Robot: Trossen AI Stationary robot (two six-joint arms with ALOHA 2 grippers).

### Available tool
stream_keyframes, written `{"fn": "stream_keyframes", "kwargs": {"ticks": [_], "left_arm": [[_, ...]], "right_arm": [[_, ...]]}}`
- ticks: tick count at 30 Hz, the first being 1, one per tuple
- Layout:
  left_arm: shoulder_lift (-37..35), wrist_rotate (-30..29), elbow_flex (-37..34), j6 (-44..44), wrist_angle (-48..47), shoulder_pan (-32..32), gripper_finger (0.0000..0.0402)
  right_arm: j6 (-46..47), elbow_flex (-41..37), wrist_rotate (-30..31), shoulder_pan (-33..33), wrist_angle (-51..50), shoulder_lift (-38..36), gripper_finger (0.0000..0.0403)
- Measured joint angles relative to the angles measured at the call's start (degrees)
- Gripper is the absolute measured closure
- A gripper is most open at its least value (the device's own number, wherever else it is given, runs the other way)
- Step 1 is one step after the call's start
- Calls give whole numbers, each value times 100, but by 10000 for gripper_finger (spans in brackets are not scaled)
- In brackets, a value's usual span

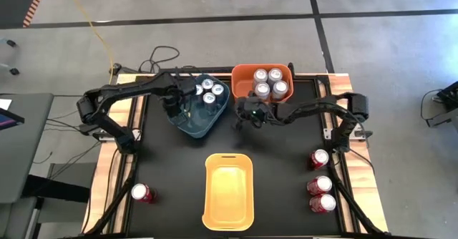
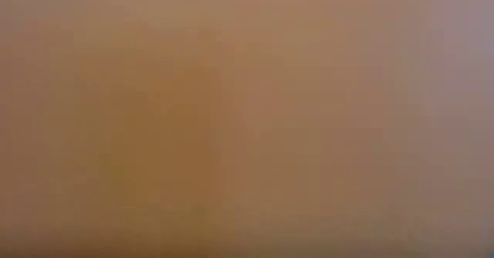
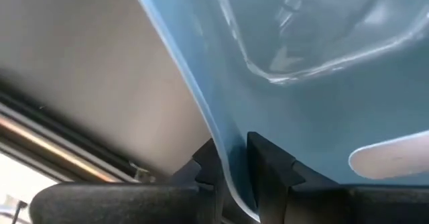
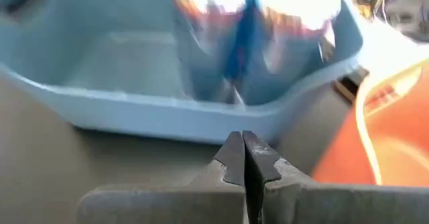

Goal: Sort soda cans
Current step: Adjust the blue bin

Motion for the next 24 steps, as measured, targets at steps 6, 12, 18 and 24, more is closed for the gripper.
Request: {"fn": "stream_keyframes", "kwargs": {"ticks": [6,12,18,24], "left_arm": [[-154,15,-2,15,-22,-274,318],[-322,13,0,-306,-107,-446,260],[-363,129,0,-515,-370,-582,232],[-368,131,4,-573,-304,-632,231]], "right_arm": [[-383,243,3,-211,257,490,395],[-663,570,27,-331,336,762,396],[-1001,905,13,-444,572,1080,396],[-1225,1162,-12,-579,757,1277,396]]}}
